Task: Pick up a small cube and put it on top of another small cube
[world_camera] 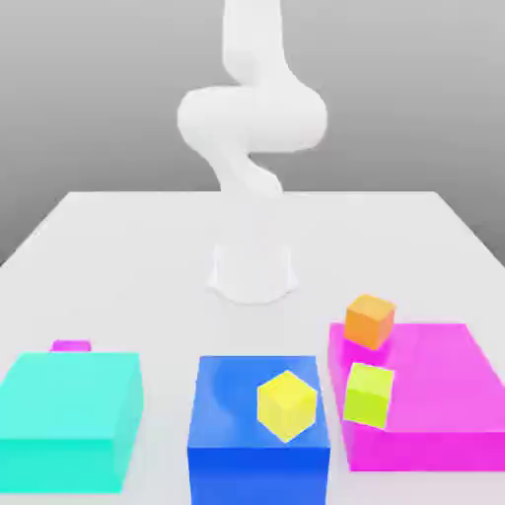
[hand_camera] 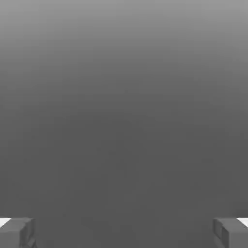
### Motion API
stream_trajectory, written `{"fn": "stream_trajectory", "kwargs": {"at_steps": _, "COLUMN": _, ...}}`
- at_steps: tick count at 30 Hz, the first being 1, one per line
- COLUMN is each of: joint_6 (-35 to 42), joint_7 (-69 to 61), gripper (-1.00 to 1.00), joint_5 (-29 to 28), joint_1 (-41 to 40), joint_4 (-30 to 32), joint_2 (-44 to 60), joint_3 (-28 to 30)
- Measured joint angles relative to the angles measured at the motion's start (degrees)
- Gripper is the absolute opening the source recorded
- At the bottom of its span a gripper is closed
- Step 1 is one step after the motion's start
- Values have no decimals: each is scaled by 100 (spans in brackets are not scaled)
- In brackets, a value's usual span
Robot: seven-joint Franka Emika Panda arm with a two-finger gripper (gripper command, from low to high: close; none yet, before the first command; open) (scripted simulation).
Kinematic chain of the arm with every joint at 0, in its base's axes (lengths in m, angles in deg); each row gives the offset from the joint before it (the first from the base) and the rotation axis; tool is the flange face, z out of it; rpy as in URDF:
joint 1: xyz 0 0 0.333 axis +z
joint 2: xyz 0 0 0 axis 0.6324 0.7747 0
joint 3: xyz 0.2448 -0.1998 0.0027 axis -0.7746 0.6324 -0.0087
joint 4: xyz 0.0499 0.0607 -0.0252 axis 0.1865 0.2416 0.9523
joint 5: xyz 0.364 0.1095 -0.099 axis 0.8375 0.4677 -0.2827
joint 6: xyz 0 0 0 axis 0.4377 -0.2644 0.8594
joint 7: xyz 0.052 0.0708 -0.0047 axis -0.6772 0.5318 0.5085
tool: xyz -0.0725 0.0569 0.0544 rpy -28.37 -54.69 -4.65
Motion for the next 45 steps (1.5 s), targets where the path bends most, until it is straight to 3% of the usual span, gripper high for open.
{"fn": "stream_trajectory", "kwargs": {"at_steps": 12, "joint_6": -1484, "joint_7": -2469, "gripper": 0, "joint_5": 190, "joint_1": -166, "joint_4": 1298, "joint_2": 2507, "joint_3": 2100}}
{"fn": "stream_trajectory", "kwargs": {"at_steps": 19, "joint_6": -2318, "joint_7": -4126, "gripper": 0, "joint_5": 646, "joint_1": -648, "joint_4": 2036, "joint_2": 4009, "joint_3": 2924}}
{"fn": "stream_trajectory", "kwargs": {"at_steps": 23, "joint_6": -2765, "joint_7": -4979, "gripper": 0, "joint_5": 1214, "joint_1": -1040, "joint_4": 2211, "joint_2": 4762, "joint_3": 2805}}
{"fn": "stream_trajectory", "kwargs": {"at_steps": 30, "joint_6": -3475, "joint_7": -6181, "gripper": 0, "joint_5": 2770, "joint_1": -2178, "joint_4": 1964, "joint_2": 5806, "joint_3": 1335}}
{"fn": "stream_trajectory", "kwargs": {"at_steps": 31, "joint_6": -3554, "joint_7": -6273, "gripper": -100, "joint_5": 2889, "joint_1": -2327, "joint_4": 1940, "joint_2": 5909, "joint_3": 1158}}
{"fn": "stream_trajectory", "kwargs": {"at_steps": 38, "joint_6": -3546, "joint_7": -6276, "gripper": -100, "joint_5": 2895, "joint_1": -2346, "joint_4": 1937, "joint_2": 5914, "joint_3": 1138}}
{"fn": "stream_trajectory", "kwargs": {"at_steps": 45, "joint_6": -2921, "joint_7": -5098, "gripper": -100, "joint_5": 1319, "joint_1": -1629, "joint_4": 2190, "joint_2": 4958, "joint_3": 2208}}
